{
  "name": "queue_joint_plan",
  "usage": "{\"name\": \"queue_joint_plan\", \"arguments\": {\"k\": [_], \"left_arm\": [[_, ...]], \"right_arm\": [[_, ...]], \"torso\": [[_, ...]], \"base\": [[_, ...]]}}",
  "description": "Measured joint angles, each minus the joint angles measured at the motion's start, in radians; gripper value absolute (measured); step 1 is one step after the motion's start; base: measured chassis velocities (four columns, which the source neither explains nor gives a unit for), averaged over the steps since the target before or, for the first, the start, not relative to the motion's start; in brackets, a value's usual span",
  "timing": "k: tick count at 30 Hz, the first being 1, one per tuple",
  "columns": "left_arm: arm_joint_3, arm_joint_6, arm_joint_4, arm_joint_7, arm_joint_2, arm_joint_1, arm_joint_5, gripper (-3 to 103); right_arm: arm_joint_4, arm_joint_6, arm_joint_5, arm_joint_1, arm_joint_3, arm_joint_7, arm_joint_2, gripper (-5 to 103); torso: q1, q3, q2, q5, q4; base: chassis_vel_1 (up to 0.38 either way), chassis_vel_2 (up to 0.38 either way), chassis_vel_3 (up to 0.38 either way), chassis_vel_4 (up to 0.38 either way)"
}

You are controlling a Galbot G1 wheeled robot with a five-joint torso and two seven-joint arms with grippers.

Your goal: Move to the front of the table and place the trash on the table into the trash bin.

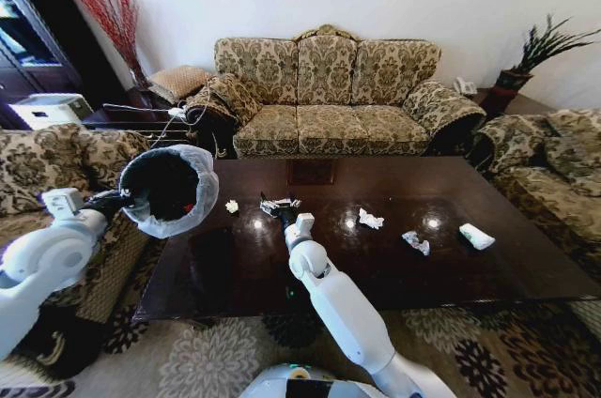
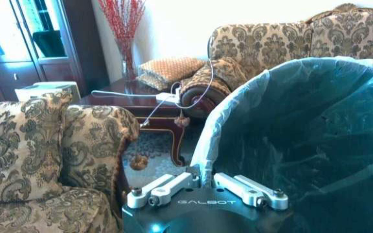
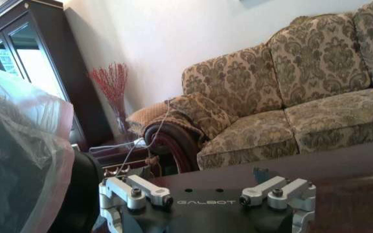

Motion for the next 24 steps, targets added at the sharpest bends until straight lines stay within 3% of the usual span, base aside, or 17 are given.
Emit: {"name": "queue_joint_plan", "arguments": {"k": [20, 22, 24], "left_arm": [[0.0, 0.001, 0.0, 0.0, 0.0, 0.0, 0.0, 0], [-0.006, 0.001, -0.038, 0.059, -0.012, 0.005, 0.075, 0], [-0.006, 0.002, -0.053, 0.079, -0.015, 0.005, 0.09, 0]], "right_arm": [[0.0, 0.0, 0.0, 0.0, 0.0, -0.001, 0.0, 100], [0.007, -0.005, -0.002, -0.004, 0.004, -0.001, -0.004, 100], [0.024, -0.016, -0.009, -0.014, 0.016, 0.001, -0.012, 100]], "torso": [[0.0, 0.0, 0.0, 0.0, 0.0], [0.0, 0.0, 0.0, -0.0003, 0.0008], [0.0, 0.0, 0.0, 0.0004, 0.0005]], "base": [[0.0, 0.0, 0.0, 0.0], [0.0, 0.0, 0.0, 0.0], [0.0, 0.0, 0.0, 0.0]]}}
